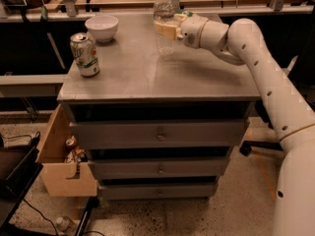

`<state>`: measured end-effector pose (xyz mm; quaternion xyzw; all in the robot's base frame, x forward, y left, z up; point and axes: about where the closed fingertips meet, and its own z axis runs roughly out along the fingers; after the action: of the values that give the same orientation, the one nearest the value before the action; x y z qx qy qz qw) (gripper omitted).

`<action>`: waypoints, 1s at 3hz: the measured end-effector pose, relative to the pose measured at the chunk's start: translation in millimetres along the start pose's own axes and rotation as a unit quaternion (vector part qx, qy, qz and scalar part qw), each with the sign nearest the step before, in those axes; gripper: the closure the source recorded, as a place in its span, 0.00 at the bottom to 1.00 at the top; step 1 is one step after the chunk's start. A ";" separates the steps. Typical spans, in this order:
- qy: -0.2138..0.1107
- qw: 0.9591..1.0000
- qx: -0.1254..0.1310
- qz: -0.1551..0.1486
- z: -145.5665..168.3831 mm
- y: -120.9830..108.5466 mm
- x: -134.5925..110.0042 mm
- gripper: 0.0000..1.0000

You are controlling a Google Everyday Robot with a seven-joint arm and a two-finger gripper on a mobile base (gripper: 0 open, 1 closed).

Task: Place water bottle upright

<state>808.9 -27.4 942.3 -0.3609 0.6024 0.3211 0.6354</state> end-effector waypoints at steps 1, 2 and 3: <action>0.014 1.000 0.009 0.000 7.0 -3.4 7.5 1.00; -0.006 1.000 0.015 0.021 7.2 -6.0 17.1 1.00; -0.027 0.999 0.014 0.034 5.9 -3.9 20.3 1.00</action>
Offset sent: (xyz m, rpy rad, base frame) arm 0.0119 -0.0046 -0.0244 0.1206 0.0424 -0.0400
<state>816.7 -25.0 922.5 -0.3227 0.6012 0.3437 0.6452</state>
